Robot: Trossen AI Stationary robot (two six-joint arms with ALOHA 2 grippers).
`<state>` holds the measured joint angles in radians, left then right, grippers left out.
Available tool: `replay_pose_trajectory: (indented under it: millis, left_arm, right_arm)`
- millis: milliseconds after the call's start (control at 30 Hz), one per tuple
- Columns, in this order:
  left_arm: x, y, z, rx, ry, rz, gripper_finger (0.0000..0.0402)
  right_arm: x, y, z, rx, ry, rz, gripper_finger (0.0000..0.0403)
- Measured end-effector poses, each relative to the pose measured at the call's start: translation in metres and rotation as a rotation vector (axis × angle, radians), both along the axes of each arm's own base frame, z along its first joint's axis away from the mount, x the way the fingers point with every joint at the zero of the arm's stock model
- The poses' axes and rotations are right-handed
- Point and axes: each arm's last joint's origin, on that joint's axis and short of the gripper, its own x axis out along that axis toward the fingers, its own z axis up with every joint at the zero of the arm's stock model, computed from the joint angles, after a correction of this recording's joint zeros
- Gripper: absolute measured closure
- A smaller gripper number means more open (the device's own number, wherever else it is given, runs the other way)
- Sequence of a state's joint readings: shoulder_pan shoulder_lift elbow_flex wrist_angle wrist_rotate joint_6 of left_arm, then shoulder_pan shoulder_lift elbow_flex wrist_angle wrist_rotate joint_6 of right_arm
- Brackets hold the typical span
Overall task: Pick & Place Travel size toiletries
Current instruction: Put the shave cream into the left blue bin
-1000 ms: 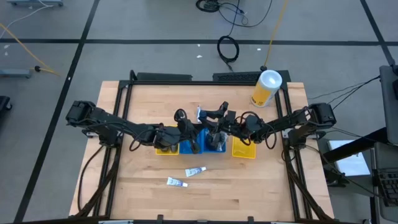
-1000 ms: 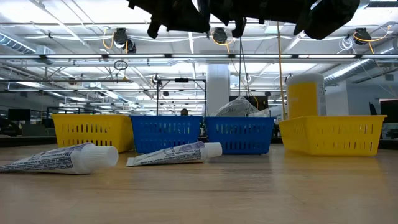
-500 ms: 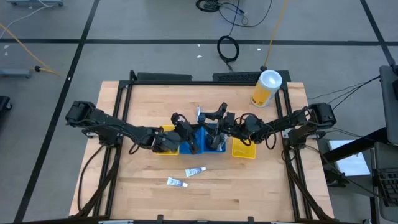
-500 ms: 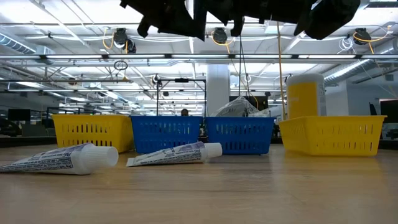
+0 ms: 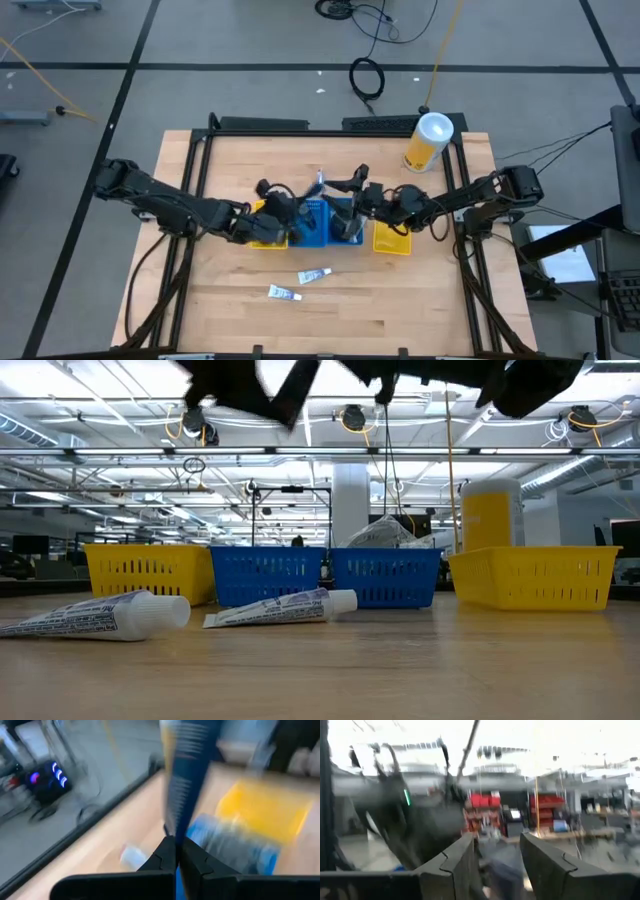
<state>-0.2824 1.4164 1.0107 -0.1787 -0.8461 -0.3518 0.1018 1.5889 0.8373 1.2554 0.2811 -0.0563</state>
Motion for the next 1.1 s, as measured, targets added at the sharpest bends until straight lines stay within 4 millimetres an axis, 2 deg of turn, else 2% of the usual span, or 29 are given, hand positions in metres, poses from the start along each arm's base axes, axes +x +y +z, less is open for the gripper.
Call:
replay_pose_trajectory:
  millis: [300, 433, 633, 833, 1100]
  left_arm:
    - [-0.023, -0.003, -0.02, -0.098, 0.196, 0.04, 0.0401]
    - [-0.024, -0.005, -0.021, -0.172, 0.21, 0.003, 0.0401]
    - [-0.021, -0.008, -0.027, -0.269, 0.233, -0.037, 0.0401]
    - [-0.012, -0.008, -0.045, -0.315, 0.286, -0.021, 0.0401]
    - [-0.004, 0.0, -0.056, -0.413, 0.311, 0.014, 0.0401]
  right_arm:
    - [-0.016, 0.007, 0.018, -0.062, -0.053, -0.01, 0.0251]
    - [-0.021, 0.01, 0.019, -0.074, -0.029, -0.004, 0.0256]
    - [-0.024, 0.01, 0.019, -0.077, 0.006, -0.003, 0.0257]
    - [-0.022, 0.01, 0.013, -0.082, 0.079, 0.003, 0.0258]
    - [-0.02, 0.01, 0.008, -0.087, 0.125, 0.003, 0.0259]
